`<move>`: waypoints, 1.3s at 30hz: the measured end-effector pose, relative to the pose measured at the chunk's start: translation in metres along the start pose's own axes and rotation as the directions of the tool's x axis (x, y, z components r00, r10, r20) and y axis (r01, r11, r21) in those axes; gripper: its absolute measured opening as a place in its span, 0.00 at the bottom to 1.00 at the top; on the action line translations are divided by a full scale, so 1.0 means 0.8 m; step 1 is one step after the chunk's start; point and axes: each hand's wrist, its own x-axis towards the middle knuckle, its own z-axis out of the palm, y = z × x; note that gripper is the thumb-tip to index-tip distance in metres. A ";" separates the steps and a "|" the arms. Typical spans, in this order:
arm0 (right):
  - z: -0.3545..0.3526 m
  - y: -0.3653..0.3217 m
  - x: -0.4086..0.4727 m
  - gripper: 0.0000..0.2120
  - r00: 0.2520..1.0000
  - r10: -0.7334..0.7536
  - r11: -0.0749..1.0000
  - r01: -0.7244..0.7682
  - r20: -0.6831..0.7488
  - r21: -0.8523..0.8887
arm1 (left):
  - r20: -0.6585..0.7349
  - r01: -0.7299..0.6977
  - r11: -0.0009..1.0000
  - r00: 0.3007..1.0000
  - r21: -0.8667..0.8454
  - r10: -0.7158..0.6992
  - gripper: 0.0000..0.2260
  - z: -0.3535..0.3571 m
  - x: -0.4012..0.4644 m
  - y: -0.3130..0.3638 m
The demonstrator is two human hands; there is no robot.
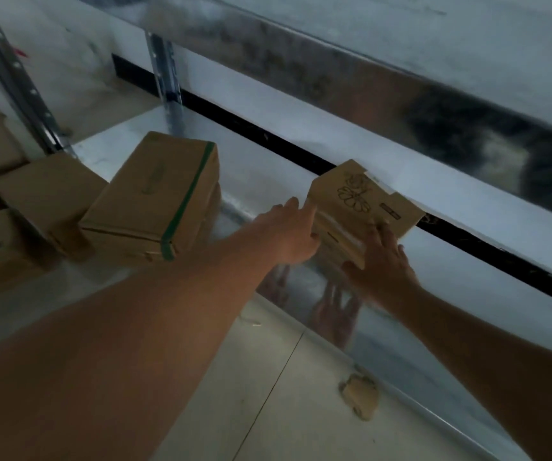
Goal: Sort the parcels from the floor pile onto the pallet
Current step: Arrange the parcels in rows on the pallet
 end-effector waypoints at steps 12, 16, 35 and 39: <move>0.025 0.052 -0.030 0.45 0.952 -0.287 0.955 0.276 -0.105 -0.105 | -0.058 0.094 0.955 0.992 -0.283 -0.114 0.37 -0.009 0.032 -0.009; 0.027 0.056 -0.048 0.42 0.920 -0.369 0.928 0.358 -0.131 -0.104 | 0.031 0.185 0.817 0.979 -0.546 -0.201 0.34 -0.007 0.044 0.000; -0.047 -0.063 -0.151 0.24 0.895 0.174 0.093 -0.431 0.412 0.897 | -0.033 0.280 0.576 0.881 -0.768 -0.472 0.21 -0.086 -0.108 -0.022; -0.078 -0.114 -0.210 0.15 0.815 0.226 0.130 -0.568 0.533 0.813 | 0.052 0.406 0.573 0.844 -0.712 -0.534 0.42 -0.137 -0.184 -0.021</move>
